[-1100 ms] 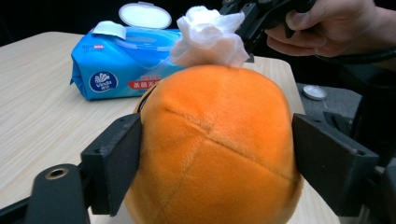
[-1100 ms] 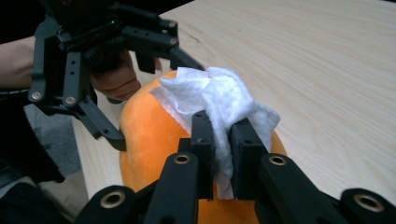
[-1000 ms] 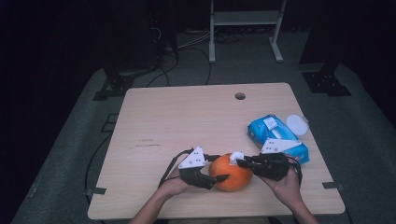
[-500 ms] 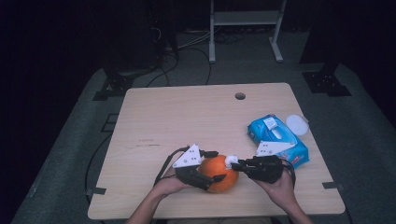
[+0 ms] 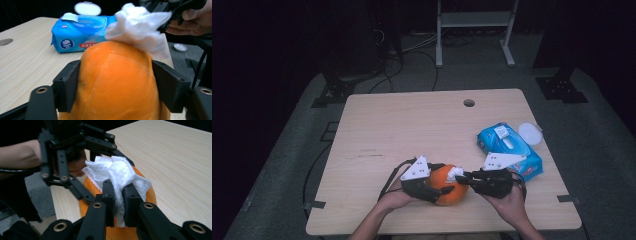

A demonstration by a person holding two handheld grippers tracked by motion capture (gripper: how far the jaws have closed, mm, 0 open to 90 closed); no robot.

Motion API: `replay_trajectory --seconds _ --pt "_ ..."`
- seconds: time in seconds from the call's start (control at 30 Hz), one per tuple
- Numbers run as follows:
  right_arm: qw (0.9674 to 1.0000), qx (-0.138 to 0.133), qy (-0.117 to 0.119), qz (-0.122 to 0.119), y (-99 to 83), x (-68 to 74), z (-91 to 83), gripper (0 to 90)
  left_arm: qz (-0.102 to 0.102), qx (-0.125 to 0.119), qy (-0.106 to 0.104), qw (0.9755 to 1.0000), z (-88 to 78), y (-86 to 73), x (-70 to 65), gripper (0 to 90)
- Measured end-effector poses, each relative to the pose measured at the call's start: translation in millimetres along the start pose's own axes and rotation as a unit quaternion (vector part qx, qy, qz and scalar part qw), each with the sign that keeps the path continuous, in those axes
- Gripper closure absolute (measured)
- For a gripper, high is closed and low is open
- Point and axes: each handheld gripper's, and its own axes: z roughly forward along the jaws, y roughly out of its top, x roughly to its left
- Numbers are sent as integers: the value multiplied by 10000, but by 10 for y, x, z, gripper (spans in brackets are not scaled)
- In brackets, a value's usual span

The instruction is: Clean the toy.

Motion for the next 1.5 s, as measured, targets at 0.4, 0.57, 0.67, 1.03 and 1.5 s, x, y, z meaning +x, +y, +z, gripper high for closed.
replay_trajectory --seconds 0.4,0.57,0.67,1.03,1.5 --pt "9993 17 42 366 -101 -204 -12 809 -262 22 -354 9990 -35 -128 141 188" --pt "9982 -77 -186 567 -106 -315 -58 808 -236 -2 -403 9989 -39 -108 129 264" --pt "9983 -49 -216 532 -90 -300 -61 810 -154 39 -210 9997 -25 -84 90 293" --pt "9996 -82 -272 -91 48 -52 -103 812 -448 -191 598 9970 7 -2 61 355" --pt "9998 66 -125 -139 14 -19 -50 812 -61 49 448 9990 121 -45 -64 234"
